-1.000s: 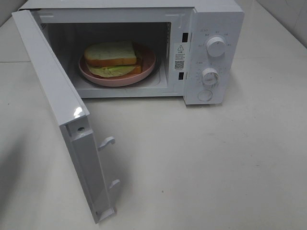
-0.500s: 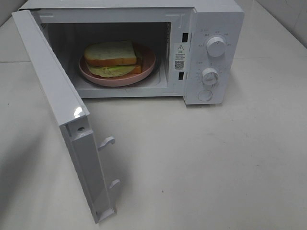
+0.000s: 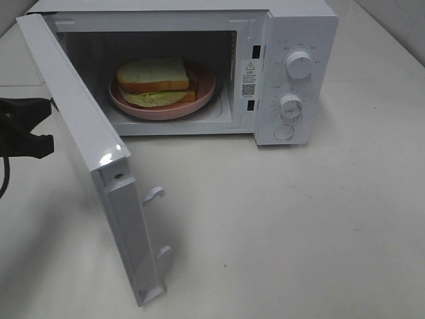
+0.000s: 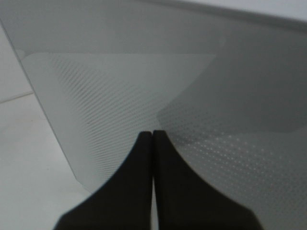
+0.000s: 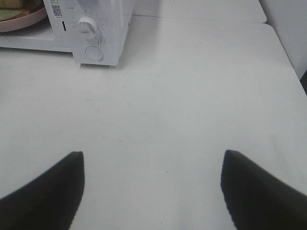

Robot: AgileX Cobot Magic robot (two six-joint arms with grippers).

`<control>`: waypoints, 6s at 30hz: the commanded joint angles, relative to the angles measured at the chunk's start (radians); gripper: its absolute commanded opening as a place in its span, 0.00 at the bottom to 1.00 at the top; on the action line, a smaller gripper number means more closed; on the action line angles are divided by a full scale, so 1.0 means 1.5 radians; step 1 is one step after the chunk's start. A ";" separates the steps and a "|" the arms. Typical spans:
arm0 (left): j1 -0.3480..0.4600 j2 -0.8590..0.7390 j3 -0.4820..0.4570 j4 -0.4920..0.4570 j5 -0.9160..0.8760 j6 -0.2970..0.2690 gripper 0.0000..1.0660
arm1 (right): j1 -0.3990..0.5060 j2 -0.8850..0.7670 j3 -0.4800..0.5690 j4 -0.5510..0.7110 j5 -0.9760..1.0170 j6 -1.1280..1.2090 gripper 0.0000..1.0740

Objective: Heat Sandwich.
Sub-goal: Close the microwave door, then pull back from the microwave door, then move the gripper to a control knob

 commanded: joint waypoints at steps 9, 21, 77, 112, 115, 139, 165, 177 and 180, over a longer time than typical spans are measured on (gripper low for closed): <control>-0.099 0.059 -0.047 -0.080 -0.010 0.042 0.00 | -0.003 -0.019 0.000 0.001 -0.005 -0.006 0.70; -0.195 0.117 -0.123 -0.195 -0.005 0.094 0.00 | -0.003 -0.019 0.000 0.001 -0.005 -0.006 0.70; -0.330 0.337 -0.495 -0.361 0.070 0.123 0.00 | -0.003 -0.019 0.000 0.001 -0.005 -0.006 0.70; -0.322 0.386 -0.585 -0.375 0.108 0.123 0.00 | -0.003 -0.019 0.000 0.001 -0.005 -0.006 0.70; -0.322 0.379 -0.583 -0.375 0.134 0.123 0.00 | -0.003 -0.019 0.000 0.001 -0.005 -0.006 0.70; -0.359 0.189 -0.320 -0.351 0.129 0.119 0.00 | -0.003 -0.019 0.000 0.001 -0.005 -0.006 0.70; -0.369 -0.041 -0.305 -0.343 0.743 0.102 0.93 | -0.003 -0.019 0.000 0.001 -0.005 -0.006 0.70; -0.275 -0.170 -0.305 -0.342 0.968 0.089 0.93 | -0.003 -0.019 0.000 0.001 -0.005 -0.006 0.70; -0.238 -0.192 -0.305 -0.342 1.003 0.084 0.93 | -0.003 -0.019 0.000 0.001 -0.005 -0.006 0.70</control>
